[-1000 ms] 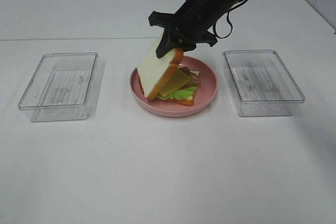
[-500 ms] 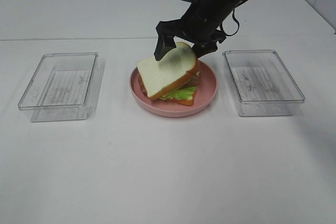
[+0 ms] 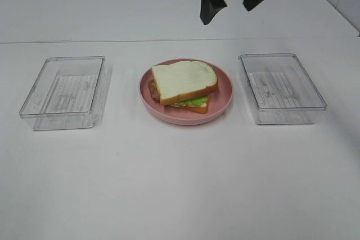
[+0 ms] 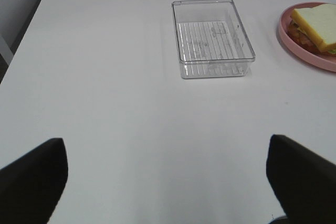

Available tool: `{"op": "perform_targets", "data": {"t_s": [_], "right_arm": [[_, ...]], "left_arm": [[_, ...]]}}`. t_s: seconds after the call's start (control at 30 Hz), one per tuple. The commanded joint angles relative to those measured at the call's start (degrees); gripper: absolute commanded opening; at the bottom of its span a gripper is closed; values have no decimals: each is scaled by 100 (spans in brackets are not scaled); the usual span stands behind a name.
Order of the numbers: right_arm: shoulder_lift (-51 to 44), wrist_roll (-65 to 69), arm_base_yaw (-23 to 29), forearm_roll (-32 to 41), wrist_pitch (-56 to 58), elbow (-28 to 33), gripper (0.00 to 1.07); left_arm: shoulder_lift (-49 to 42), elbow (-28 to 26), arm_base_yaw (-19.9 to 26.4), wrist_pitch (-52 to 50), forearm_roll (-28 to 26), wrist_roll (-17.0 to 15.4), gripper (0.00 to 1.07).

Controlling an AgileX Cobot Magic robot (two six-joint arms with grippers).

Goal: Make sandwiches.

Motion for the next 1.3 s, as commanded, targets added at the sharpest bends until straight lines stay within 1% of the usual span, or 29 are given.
{"op": "perform_targets", "data": {"t_s": [0.03, 0.07, 0.13, 0.2, 0.33, 0.4, 0.5, 0.57, 0.6, 0.63, 0.67, 0.73, 0.77, 0.8, 0.83, 0.87, 0.9, 0.93, 0.97, 1.0, 1.03, 1.07, 1.1, 1.13, 1.17, 1.2, 1.23, 1.27, 1.3], "right_arm": [[-332, 160, -11, -298, 424, -11, 99], [-579, 281, -11, -476, 802, -11, 99], [-682, 321, -11, -556, 945, -11, 99], [-1083, 470, -11, -980, 1765, -11, 99], [-1369, 630, -17, -1152, 1885, 126, 99], [-1776, 688, -17, -1163, 1885, 493, 99], [-1919, 728, -17, -1163, 1885, 653, 99], [-2573, 762, -17, -1209, 1885, 1450, 99], [-2573, 762, -17, -1209, 1885, 1450, 99], [-2762, 768, -17, -1226, 1885, 1690, 99], [-2762, 768, -17, -1226, 1885, 1690, 99], [-3432, 837, -17, -1255, 1868, 2561, 99], [-3432, 837, -17, -1255, 1868, 2561, 99], [-3621, 865, -17, -1266, 1868, 2807, 99], [-3999, 905, -17, -1266, 1828, 3317, 99], [-3999, 905, -17, -1266, 1828, 3317, 99], [-4206, 922, -17, -1272, 1793, 3587, 99], [-4607, 1014, -17, -1272, 1673, 4091, 99], [-4607, 1014, -17, -1272, 1673, 4091, 99], [-4796, 1043, -17, -1272, 1593, 4320, 99], [-5294, 1152, -17, -1289, 1409, 4899, 99], [-5294, 1152, -17, -1289, 1409, 4899, 99], [-5558, 1209, -23, -1295, 1341, 5134, 99], [-6045, 1335, -34, -1341, 1169, 5695, 99], [-6045, 1335, -34, -1341, 1169, 5695, 99], [-6646, 1501, -34, -1450, 1014, 6211, 99], [-6646, 1501, -34, -1450, 1014, 6211, 99], [-6807, 1558, -34, -1490, 974, 6400, 99], [-7363, 1702, -34, -1541, 957, 6790, 99]], "left_arm": [[-97, 6, 23, -17, -17, 6, 95], [-97, 6, 23, -17, -17, 6, 95], [-97, 6, 23, -17, -17, 6, 95], [-97, 6, 23, -17, -17, 6, 95], [-97, 6, 23, -17, -17, 6, 95], [-97, 6, 23, -17, -17, 6, 95], [-97, 6, 23, -17, -17, 6, 95], [-97, 6, 23, -17, -17, 6, 95], [-97, 6, 23, -17, -17, 6, 95], [-97, 6, 23, -17, -17, 6, 95], [-97, 6, 23, -17, -17, 6, 95], [-97, 6, 23, -17, -17, 6, 95], [-97, 6, 23, -17, -17, 6, 95], [-97, 6, 23, -17, -17, 6, 95], [-97, 6, 23, -17, -17, 6, 95], [-97, 6, 23, -17, -17, 6, 95], [-97, 6, 23, -17, -17, 6, 95], [-97, 6, 23, -17, -17, 6, 95], [-97, 6, 23, -17, -17, 6, 95], [-97, 6, 23, -17, -17, 6, 95], [-97, 6, 23, -17, -17, 6, 95], [-97, 6, 23, -17, -17, 6, 95], [-97, 6, 23, -17, -17, 6, 95], [-97, 6, 23, -17, -17, 6, 95], [-97, 6, 23, -17, -17, 6, 95], [-97, 6, 23, -17, -17, 6, 95], [-97, 6, 23, -17, -17, 6, 95], [-97, 6, 23, -17, -17, 6, 95], [-97, 6, 23, -17, -17, 6, 95]]}}
